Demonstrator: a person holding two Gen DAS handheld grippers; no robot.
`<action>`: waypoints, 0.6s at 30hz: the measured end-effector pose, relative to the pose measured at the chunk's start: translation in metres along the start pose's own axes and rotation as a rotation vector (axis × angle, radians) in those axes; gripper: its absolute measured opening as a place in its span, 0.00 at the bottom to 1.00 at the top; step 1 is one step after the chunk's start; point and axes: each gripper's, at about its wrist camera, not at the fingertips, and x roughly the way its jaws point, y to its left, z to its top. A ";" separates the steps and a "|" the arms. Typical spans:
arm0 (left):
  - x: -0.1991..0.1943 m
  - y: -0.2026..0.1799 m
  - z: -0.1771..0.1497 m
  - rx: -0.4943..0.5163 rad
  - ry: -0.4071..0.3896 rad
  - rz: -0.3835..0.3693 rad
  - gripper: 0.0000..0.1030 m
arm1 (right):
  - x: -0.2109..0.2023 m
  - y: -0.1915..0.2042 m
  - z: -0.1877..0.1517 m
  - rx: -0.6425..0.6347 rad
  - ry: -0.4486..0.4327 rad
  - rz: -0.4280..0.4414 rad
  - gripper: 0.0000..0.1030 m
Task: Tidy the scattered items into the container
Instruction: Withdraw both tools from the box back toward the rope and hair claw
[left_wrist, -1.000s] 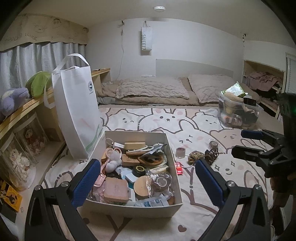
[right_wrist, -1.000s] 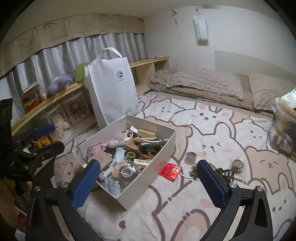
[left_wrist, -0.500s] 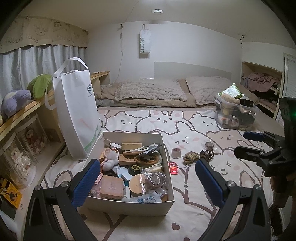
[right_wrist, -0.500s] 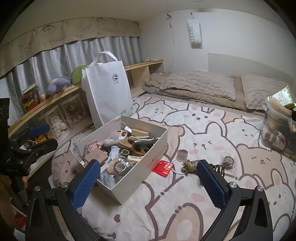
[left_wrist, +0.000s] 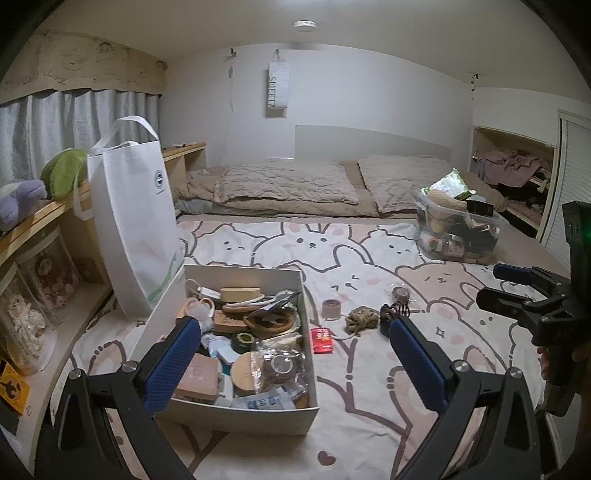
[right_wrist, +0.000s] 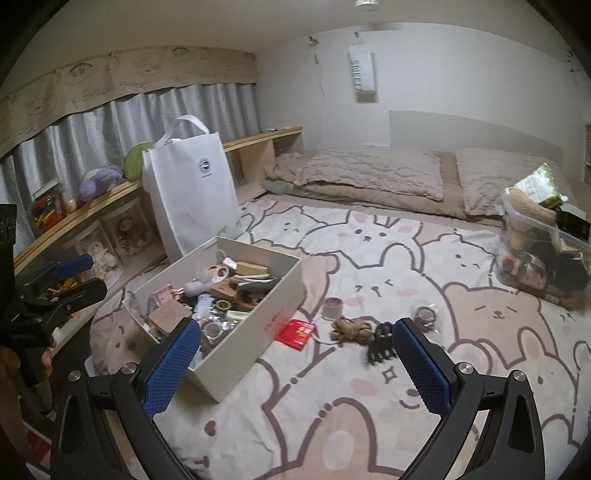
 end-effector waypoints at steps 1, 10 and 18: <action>0.002 -0.003 0.000 0.000 0.000 -0.006 1.00 | -0.002 -0.003 -0.001 0.003 -0.001 -0.008 1.00; 0.028 -0.031 0.001 -0.009 0.006 -0.069 1.00 | -0.020 -0.035 -0.008 0.022 -0.018 -0.083 1.00; 0.049 -0.053 0.001 -0.006 0.015 -0.107 1.00 | -0.028 -0.062 -0.017 0.049 -0.021 -0.134 1.00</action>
